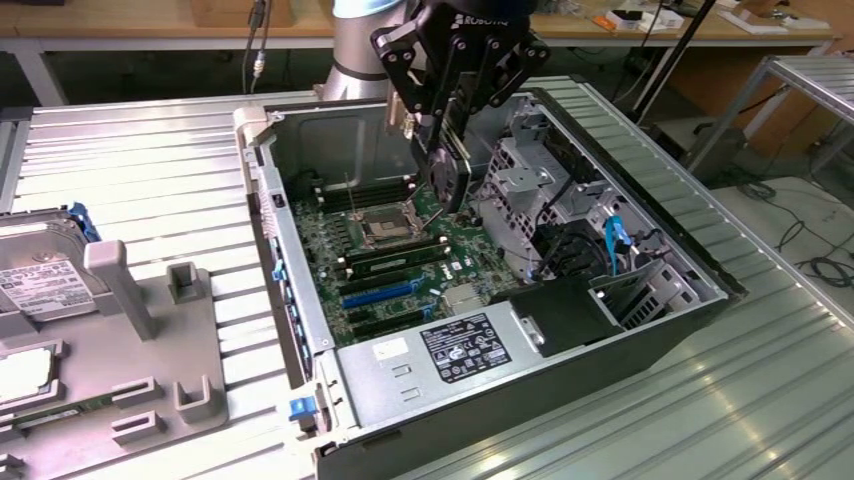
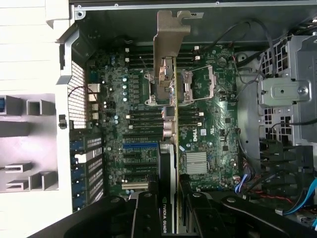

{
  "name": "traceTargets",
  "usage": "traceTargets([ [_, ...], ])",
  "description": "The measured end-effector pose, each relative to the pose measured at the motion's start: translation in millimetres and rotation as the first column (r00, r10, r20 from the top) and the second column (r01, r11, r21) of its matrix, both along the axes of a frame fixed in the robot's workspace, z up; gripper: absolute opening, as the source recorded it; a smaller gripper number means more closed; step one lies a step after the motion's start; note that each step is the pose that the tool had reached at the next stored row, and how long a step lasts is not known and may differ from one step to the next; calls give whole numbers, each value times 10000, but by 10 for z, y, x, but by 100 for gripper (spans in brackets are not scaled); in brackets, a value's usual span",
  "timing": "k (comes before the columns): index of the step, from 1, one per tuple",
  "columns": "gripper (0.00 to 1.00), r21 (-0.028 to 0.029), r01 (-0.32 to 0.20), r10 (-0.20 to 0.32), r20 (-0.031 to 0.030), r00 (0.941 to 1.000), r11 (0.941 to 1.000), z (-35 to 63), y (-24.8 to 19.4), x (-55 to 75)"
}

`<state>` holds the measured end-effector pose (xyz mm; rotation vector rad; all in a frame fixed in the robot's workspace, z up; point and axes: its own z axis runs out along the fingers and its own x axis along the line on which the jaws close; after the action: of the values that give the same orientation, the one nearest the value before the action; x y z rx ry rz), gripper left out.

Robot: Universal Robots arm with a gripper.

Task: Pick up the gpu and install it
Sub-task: 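Insert the gpu into the slot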

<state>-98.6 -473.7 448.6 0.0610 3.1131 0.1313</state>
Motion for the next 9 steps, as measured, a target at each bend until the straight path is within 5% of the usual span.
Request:
traceTargets([
  [9, 27, 1, -303, 303, 1, 9995, 9995, 0, 0, 0],
])
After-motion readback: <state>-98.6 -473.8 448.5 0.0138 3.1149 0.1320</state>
